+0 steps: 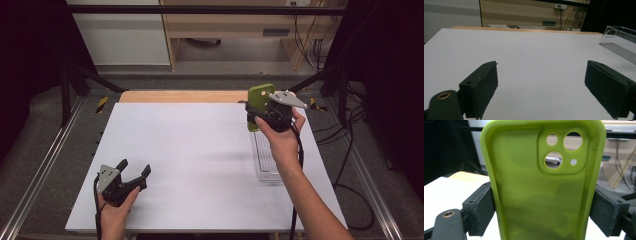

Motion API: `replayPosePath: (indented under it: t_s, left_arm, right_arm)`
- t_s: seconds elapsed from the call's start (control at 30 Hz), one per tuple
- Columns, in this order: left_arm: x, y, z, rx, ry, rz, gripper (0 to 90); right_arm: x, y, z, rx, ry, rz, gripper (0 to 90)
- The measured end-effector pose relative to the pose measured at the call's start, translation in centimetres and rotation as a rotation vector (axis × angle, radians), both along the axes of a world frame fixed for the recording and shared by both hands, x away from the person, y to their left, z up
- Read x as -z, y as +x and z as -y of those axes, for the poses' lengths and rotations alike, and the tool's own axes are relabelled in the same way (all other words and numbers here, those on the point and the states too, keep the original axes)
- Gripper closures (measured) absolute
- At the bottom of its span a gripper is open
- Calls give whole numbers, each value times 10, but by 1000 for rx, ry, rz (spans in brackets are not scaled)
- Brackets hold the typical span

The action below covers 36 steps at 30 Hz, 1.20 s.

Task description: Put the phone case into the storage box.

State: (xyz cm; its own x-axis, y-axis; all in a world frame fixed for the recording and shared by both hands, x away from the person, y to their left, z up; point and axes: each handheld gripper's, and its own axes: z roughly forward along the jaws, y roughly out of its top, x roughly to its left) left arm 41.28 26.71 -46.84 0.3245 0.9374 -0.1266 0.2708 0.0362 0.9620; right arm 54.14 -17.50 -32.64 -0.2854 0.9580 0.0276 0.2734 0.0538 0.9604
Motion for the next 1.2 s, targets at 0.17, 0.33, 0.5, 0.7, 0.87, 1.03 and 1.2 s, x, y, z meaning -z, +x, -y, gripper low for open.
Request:
replayPosePath:
  t_s: [0.17, 0.33, 0.5, 0.7, 0.87, 1.03, 1.2]
  left_arm:
    - [0, 0, 1, 3, -5, 0, 110]
    - [1, 0, 2, 2, -10, -3, 110]
    - [1, 2, 2, 4, 2, -7, 113]
    - [2, 1, 2, 0, 2, -6, 112]
    - [1, 1, 3, 5, 2, -4, 112]
    - [1, 0, 2, 5, 3, -1, 112]
    - [1, 0, 2, 2, -1, 0, 112]
  right_arm:
    - [6, 28, 11, 57, 11, -6, 164]
    - [18, 54, 20, 112, 25, -15, 164]
    - [30, 69, 29, 152, 46, -7, 164]
    - [38, 81, 33, 194, 69, -2, 164]
    - [40, 87, 38, 222, 89, -4, 164]
    - [44, 90, 37, 233, 86, -11, 164]
    - [47, 93, 34, 236, 85, -14, 164]
